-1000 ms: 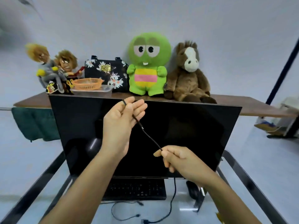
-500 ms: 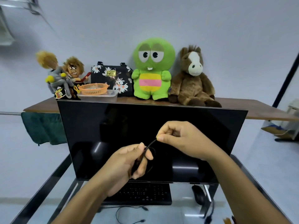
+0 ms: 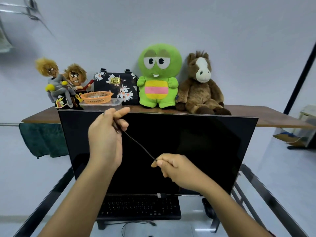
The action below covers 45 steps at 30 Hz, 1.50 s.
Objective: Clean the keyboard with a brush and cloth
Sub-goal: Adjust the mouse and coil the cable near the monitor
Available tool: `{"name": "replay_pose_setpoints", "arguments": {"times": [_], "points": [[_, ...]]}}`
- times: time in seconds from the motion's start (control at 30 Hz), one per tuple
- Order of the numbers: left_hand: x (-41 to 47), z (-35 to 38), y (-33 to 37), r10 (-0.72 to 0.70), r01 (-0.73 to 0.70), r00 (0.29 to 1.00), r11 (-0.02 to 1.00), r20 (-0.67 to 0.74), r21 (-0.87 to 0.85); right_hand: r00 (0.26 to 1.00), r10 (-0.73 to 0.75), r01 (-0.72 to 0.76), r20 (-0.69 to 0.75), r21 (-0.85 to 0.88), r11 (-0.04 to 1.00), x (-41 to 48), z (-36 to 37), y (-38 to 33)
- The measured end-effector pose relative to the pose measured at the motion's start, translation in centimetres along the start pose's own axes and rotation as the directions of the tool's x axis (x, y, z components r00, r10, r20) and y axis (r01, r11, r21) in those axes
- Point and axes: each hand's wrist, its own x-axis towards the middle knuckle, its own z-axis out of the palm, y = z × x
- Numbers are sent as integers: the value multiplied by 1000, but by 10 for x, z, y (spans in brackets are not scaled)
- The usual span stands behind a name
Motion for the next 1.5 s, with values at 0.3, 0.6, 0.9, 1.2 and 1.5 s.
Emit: {"name": "replay_pose_setpoints", "arguments": {"times": [0.3,0.6,0.9,1.2,1.5], "points": [[-31,-32,-61,-310,-153,872,565,380,811,953,-304,288,-12,-283,915,7,-17,-31],[-53,-27,-24,-516,582,653,810,555,68,965,-193,209,-178,73,975,15,-37,-18],[-18,-21,-41,-219,173,962,950,161,260,998,-60,65,26,-315,947,2,15,-21],[-28,-10,-57,-300,272,933,949,198,158,981,-171,191,95,-652,734,-5,16,-27],[-42,-20,-71,-268,-125,872,689,410,714,983,-154,179,96,-374,910,-8,-13,-40]]}}
